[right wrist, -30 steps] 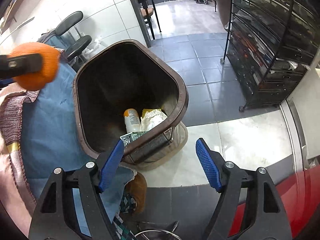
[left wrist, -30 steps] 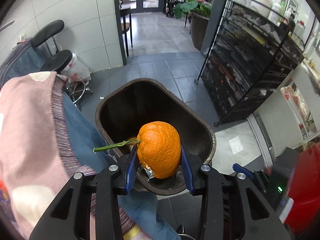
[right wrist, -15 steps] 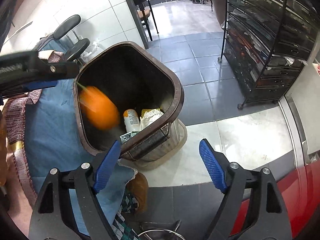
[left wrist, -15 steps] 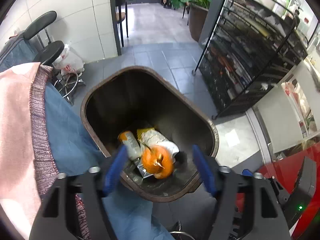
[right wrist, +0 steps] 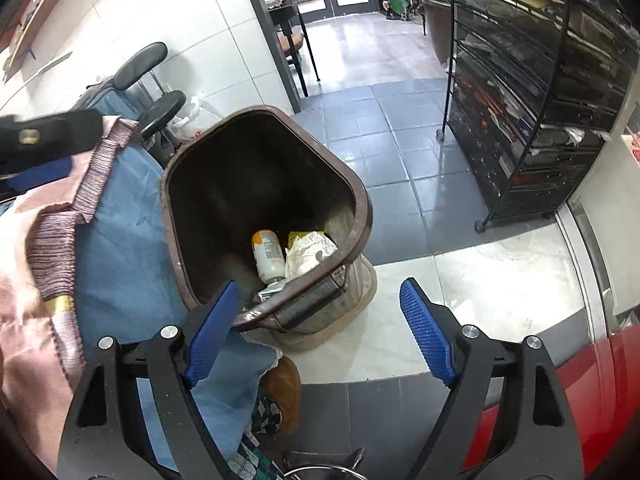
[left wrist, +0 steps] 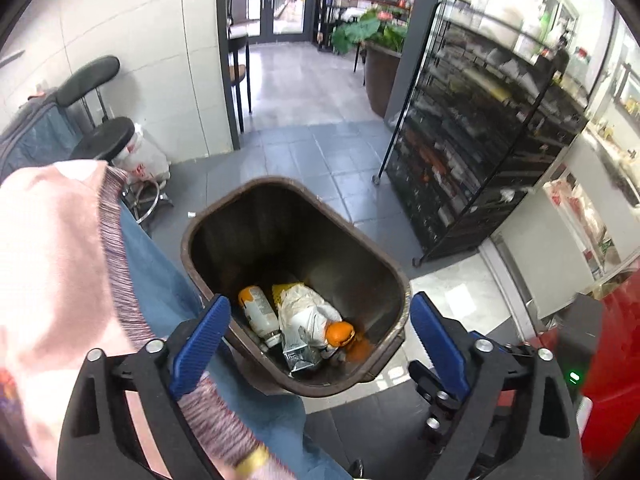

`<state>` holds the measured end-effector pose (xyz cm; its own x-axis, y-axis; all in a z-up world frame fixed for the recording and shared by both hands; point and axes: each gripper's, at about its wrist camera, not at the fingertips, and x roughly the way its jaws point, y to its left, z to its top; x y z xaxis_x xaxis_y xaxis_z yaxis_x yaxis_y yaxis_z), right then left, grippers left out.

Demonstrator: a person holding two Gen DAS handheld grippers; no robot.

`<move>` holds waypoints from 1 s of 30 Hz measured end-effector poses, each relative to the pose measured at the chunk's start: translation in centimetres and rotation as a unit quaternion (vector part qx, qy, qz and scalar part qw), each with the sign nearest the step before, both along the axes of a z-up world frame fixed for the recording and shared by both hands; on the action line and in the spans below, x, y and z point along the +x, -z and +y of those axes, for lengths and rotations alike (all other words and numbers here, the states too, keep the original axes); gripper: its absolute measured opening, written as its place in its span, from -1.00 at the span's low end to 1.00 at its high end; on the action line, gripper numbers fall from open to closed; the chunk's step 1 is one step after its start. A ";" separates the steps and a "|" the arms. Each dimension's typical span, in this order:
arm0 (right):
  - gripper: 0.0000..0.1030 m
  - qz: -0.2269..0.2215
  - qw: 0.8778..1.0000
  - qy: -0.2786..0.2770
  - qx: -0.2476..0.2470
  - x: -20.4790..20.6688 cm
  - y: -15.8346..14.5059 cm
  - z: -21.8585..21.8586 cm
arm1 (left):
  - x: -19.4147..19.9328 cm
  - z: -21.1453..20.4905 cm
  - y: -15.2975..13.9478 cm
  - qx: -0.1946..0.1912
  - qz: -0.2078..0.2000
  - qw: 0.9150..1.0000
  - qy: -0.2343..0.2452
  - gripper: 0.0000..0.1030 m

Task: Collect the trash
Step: 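Return both tools to the bed toward the blue cup and wrapper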

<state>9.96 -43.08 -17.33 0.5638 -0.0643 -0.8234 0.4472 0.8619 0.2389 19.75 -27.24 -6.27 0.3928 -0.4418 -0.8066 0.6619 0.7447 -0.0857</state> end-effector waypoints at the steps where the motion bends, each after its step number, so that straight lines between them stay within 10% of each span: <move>1: 0.59 -0.003 1.000 -0.003 -0.001 0.1 -0.3 0.2 | -0.4 0.4 -0.6 -0.006 -0.006 1.000 0.001 0.78; 17: 0.59 -0.093 0.985 -0.146 -0.022 2.4 -8.7 9.4 | -4.5 11.9 -5.6 -0.046 -0.090 0.991 -0.088 0.88; 30: 0.59 -0.134 0.938 -0.316 -0.036 4.5 -13.4 21.3 | -4.2 25.8 -6.1 -0.055 -0.106 0.950 -0.289 0.88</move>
